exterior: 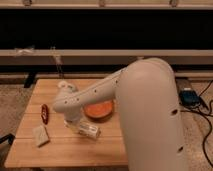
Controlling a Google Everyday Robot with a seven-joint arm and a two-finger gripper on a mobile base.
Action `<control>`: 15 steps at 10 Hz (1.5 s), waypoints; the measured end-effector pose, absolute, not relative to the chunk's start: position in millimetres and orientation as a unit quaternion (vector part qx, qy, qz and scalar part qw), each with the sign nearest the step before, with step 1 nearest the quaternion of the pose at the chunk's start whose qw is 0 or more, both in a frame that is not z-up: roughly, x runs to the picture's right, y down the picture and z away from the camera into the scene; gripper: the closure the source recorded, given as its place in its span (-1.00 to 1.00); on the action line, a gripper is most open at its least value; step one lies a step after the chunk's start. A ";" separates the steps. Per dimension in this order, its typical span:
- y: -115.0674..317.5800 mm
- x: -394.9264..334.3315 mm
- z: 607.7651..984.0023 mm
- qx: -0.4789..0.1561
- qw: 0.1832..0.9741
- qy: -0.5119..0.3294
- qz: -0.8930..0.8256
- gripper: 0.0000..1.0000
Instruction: Stand the bottle upright
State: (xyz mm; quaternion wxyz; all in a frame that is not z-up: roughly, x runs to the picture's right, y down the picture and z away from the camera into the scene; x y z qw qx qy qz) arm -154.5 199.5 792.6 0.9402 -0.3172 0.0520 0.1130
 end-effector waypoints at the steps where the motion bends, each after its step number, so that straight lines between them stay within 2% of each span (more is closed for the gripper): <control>1: 205.7 -154.9 792.9 -0.324 0.939 0.055 0.102 -0.23; 10: 196.4 -193.1 782.8 -0.305 0.946 0.078 0.083 -0.23; 15: 190.3 -221.9 798.2 -0.275 0.951 0.127 0.066 -0.23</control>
